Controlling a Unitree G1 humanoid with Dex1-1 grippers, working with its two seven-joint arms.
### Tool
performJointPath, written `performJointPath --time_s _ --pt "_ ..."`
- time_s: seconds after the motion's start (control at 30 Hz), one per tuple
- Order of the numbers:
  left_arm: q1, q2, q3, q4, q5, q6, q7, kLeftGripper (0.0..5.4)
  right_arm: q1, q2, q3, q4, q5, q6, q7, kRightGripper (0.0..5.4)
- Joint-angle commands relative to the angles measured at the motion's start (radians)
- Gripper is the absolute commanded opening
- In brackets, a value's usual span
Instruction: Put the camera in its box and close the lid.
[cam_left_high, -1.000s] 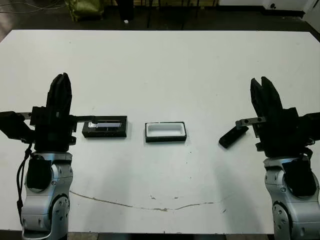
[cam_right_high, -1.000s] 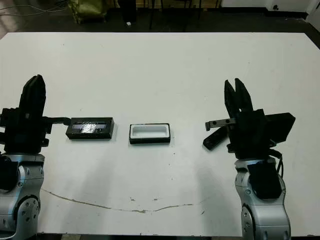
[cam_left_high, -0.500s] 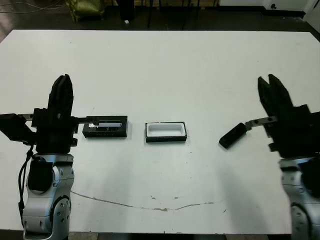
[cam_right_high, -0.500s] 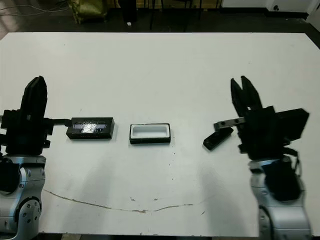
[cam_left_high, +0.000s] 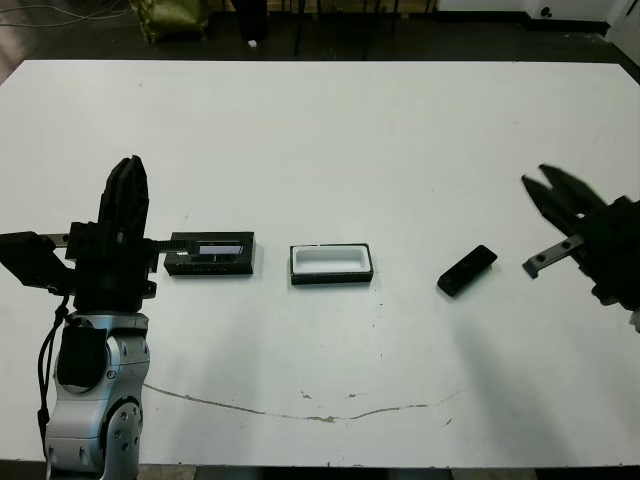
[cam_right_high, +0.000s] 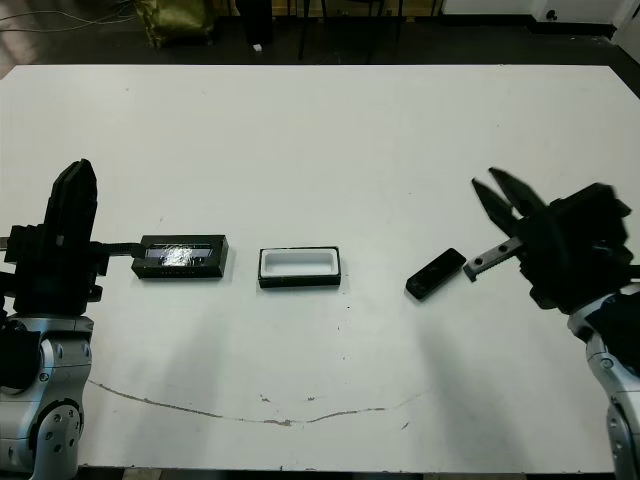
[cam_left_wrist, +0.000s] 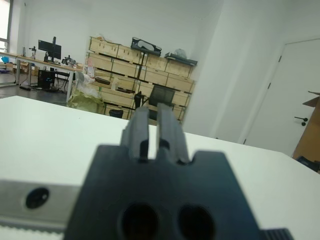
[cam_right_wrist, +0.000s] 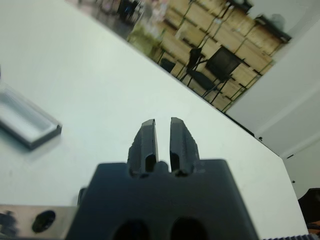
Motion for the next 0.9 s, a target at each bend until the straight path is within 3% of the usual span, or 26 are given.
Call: performJointPath --time_s 0.03,0.3,0.6,0.9 --pt "0.018 -0.005 0.004 0.016 -0.021 0.006 -0.008 0.01 0.021 -0.067 0.031 -0.009 -0.038 0.043 0.037 0.00" --pt "0.021 0.000 0.011 0.033 -0.020 -0.014 -0.019 0.01 0.012 -0.162 0.061 0.042 -0.090 0.077 0.109 0.00" --pt "0.030 -0.001 0.007 0.037 -0.008 -0.034 -0.023 0.01 0.019 -0.199 0.060 0.136 -0.128 0.036 0.157 0.00" --pt "0.032 -0.004 -0.002 0.042 -0.008 -0.043 -0.030 0.01 -0.024 -0.239 0.103 0.184 -0.112 0.079 0.249 0.00"
